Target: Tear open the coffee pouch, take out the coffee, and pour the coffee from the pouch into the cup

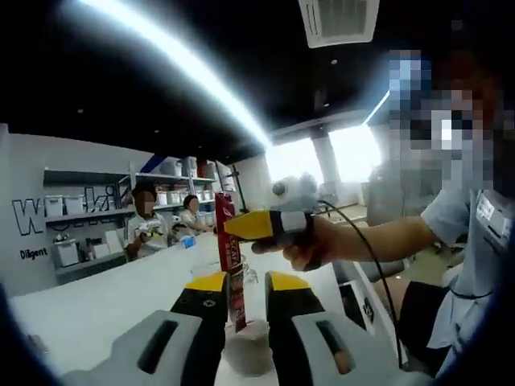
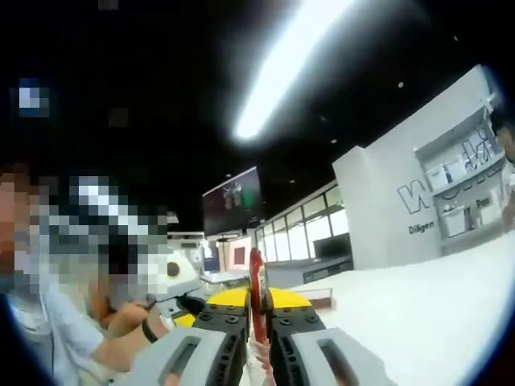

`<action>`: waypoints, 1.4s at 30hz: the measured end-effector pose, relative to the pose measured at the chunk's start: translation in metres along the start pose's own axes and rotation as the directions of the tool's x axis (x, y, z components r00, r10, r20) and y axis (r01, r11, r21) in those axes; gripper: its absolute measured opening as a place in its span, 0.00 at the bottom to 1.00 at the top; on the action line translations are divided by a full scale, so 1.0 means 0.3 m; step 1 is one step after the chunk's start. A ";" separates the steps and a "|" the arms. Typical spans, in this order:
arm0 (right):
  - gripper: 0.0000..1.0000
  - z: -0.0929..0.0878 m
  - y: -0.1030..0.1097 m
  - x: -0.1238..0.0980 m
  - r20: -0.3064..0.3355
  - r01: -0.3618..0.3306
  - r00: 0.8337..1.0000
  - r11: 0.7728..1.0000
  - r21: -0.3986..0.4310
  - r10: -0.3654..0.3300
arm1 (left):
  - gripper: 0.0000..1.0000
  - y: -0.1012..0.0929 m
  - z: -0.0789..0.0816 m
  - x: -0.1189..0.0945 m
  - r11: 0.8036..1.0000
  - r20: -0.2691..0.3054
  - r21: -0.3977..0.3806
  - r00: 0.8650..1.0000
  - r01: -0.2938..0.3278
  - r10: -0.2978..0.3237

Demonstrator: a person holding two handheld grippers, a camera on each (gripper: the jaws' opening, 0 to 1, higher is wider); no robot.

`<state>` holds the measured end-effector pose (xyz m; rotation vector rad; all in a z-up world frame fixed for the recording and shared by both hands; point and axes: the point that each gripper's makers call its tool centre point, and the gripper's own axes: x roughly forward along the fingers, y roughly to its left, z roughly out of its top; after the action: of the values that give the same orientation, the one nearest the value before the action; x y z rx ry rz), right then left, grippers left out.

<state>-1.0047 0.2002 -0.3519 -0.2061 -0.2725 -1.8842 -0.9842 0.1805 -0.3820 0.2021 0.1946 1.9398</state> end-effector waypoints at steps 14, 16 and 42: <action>0.09 0.031 0.029 0.018 0.019 -0.021 1.000 0.998 -0.057 0.022 | 0.20 0.051 0.004 0.071 0.999 -0.048 0.024 0.999 -0.020 0.021; 0.09 0.041 0.035 0.022 0.023 -0.026 0.999 0.998 -0.063 0.027 | 0.20 0.058 -0.005 0.075 1.000 -0.045 0.015 0.999 -0.015 0.015; 0.11 0.046 0.049 0.067 0.021 -0.040 0.999 0.997 -0.065 0.042 | 0.14 0.068 -0.001 0.103 0.999 0.025 -0.049 1.000 0.005 -0.004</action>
<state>-0.9971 0.1814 -0.3320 -0.2745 -0.2208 -1.8524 -1.0139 0.2018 -0.3760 0.1928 0.1310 1.9342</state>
